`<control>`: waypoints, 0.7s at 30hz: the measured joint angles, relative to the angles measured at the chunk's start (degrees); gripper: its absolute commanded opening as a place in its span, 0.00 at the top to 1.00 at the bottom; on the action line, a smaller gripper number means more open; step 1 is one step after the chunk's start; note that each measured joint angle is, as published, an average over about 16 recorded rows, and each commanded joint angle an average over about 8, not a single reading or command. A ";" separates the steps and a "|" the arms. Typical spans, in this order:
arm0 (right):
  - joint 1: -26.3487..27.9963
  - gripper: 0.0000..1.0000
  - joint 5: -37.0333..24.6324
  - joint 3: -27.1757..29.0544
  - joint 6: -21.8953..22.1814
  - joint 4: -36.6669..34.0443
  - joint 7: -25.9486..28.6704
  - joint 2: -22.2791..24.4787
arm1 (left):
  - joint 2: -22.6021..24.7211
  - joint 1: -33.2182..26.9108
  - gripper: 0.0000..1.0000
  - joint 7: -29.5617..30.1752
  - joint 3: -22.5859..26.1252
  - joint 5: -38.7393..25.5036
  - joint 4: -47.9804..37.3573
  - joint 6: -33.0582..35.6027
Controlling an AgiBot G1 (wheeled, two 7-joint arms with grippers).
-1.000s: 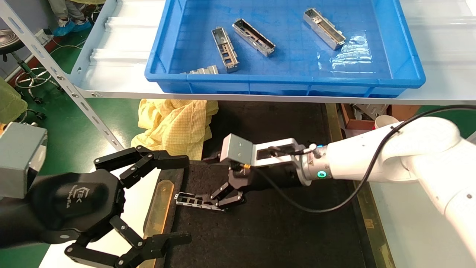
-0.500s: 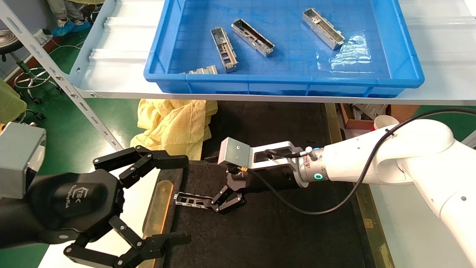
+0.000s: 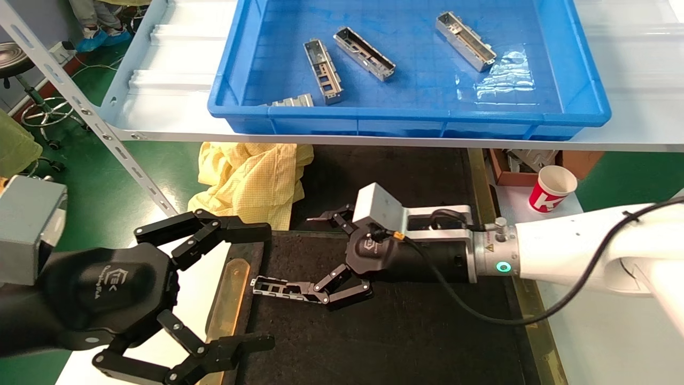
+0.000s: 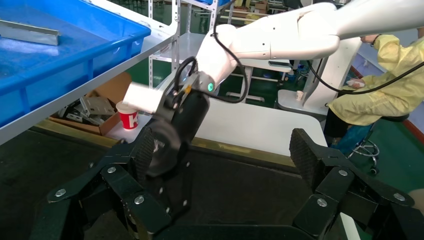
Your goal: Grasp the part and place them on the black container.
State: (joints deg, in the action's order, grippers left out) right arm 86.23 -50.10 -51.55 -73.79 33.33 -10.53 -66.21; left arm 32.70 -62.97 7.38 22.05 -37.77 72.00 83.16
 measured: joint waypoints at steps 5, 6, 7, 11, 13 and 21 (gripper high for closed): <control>-2.73 0.00 0.91 3.93 -1.32 4.46 2.36 3.45 | 0.00 0.00 0.00 0.00 0.00 0.00 0.00 0.00; -3.28 0.00 1.10 4.73 -1.58 5.35 2.83 4.15 | 0.00 0.00 0.00 0.00 0.00 0.00 0.00 0.00; -3.82 0.00 1.28 5.50 -1.84 6.23 3.30 4.83 | 0.00 0.00 0.00 0.00 0.00 0.00 0.00 0.00; -5.98 0.00 2.00 8.61 -2.89 9.76 5.16 7.56 | 0.00 0.00 0.00 0.00 0.00 0.00 0.00 0.00; -7.07 0.00 2.36 10.18 -3.41 11.54 6.10 8.94 | 0.00 0.00 0.00 0.00 0.00 0.00 0.00 0.00; -11.42 0.00 3.81 16.45 -5.51 18.63 9.85 14.44 | 0.00 0.00 0.00 0.00 0.01 0.00 0.00 0.00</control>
State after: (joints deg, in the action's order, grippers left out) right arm 74.81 -46.28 -35.10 -79.30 51.97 -0.68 -51.77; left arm 32.70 -62.97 7.38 22.05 -37.76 72.00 83.16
